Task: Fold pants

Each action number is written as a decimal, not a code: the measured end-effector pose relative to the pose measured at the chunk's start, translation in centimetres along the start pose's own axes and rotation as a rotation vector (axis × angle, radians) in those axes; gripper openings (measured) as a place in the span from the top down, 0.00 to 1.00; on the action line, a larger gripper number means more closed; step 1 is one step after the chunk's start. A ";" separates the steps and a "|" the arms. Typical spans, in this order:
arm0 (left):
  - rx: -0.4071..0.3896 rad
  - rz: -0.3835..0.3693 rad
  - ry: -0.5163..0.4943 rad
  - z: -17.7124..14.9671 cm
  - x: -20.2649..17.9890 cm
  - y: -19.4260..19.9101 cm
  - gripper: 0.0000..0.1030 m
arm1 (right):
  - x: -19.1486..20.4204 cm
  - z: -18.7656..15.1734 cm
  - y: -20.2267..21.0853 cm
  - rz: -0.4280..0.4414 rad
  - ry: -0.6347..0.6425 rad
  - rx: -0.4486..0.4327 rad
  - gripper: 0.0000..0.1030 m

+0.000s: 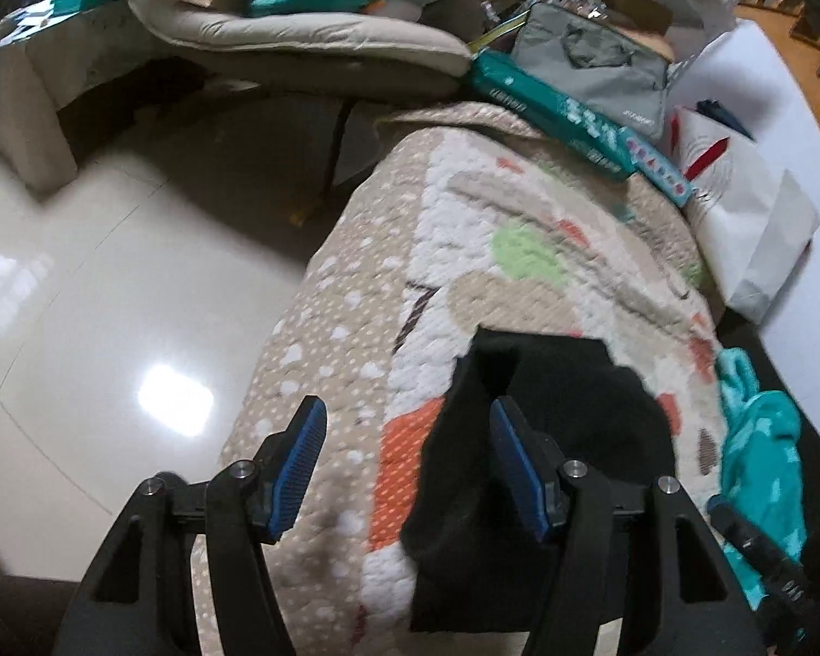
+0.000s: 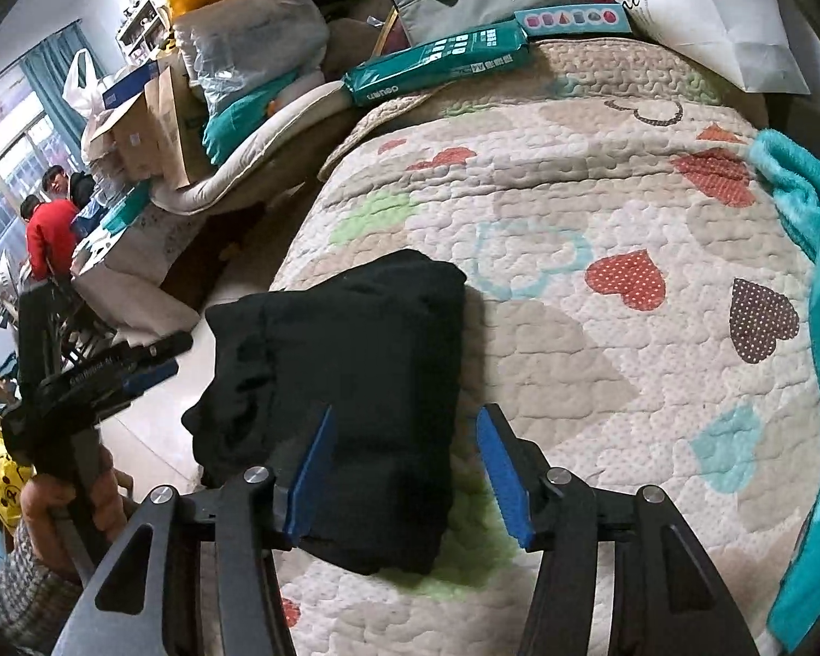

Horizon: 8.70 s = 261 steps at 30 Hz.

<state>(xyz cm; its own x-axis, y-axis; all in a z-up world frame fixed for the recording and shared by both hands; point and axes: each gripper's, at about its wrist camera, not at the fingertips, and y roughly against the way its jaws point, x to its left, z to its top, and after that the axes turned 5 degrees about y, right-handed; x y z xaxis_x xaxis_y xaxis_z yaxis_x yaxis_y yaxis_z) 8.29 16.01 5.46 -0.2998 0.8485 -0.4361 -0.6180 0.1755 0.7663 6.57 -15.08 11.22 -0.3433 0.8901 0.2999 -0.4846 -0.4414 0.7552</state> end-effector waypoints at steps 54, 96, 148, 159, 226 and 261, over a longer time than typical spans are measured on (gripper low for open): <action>-0.091 0.165 -0.205 -1.0 -3.4 1.6 0.40 | 0.3 -2.0 -2.2 -0.099 0.012 0.035 0.33; 0.022 0.145 -0.180 -1.7 -3.3 0.1 0.40 | 4.2 -2.2 -2.3 -0.145 0.135 0.030 0.29; 0.244 -0.138 -0.145 -3.9 -5.5 -5.8 0.06 | -3.1 3.7 -11.4 0.255 -0.232 0.142 0.18; 0.265 -0.212 -0.089 -1.9 -6.9 -3.8 0.51 | -0.8 7.2 -8.9 0.315 -0.151 0.132 0.72; -0.281 0.123 -0.228 -5.5 -10.1 10.0 0.00 | 4.4 -1.3 3.3 -0.186 0.067 -0.110 0.24; -0.198 0.151 -0.299 -6.8 -10.7 6.7 0.00 | 3.8 -2.2 1.8 -0.276 0.086 -0.080 0.19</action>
<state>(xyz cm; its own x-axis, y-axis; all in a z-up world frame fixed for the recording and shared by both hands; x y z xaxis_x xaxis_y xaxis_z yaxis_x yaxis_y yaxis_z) 2.38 4.73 12.04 -0.1913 0.9707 -0.1458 -0.7200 -0.0378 0.6929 2.61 -12.71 12.38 -0.2551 0.9662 0.0361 -0.6299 -0.1944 0.7520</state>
